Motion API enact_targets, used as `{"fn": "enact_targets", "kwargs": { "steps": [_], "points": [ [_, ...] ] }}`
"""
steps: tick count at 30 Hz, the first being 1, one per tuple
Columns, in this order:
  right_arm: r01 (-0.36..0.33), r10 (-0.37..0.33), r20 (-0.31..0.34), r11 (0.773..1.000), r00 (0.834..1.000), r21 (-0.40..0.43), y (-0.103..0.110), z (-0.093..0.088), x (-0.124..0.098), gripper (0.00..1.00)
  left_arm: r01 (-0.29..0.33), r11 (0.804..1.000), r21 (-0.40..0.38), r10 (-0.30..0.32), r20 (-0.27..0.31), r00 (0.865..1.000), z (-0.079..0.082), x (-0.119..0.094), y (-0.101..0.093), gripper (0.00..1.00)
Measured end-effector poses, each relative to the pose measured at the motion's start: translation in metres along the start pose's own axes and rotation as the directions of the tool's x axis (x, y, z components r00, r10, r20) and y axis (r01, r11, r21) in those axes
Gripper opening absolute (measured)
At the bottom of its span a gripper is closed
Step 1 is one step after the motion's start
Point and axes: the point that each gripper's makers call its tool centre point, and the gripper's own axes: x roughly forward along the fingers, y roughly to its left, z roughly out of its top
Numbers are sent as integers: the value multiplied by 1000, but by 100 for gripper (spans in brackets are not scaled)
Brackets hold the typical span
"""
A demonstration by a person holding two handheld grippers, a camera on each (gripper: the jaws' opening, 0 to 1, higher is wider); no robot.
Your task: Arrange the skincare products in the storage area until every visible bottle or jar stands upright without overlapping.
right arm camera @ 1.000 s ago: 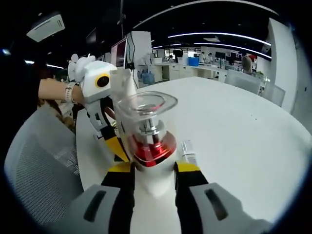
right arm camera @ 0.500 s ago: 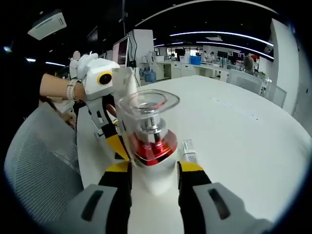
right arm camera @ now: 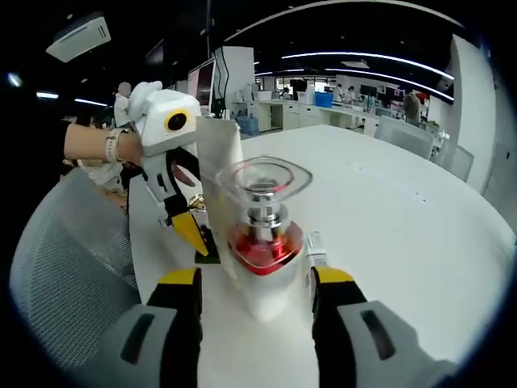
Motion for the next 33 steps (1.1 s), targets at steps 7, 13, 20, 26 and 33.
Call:
{"fn": "enact_targets", "kwargs": {
  "steps": [7,13,20,26,33],
  "points": [
    [16,-16,11,1000,1000,-4,2,6,-11,64,-78,997,-15,78,-7,997,2,-16,0,43],
    [44,-44,0,999,999,1,1,6,-18,73,-136,989,-53,135,-29,990,0,-27,1,52],
    [68,-69,-40,997,997,-30,3,2,-25,77,-191,975,-110,184,-65,981,-4,-41,0,63],
    [89,-89,-40,996,995,-15,5,5,-29,87,-246,957,-151,236,-84,968,-5,-56,1,76],
    [105,-105,-27,994,994,-13,8,10,-34,95,-313,929,-195,297,-110,949,-9,-72,4,85]
  ]
}}
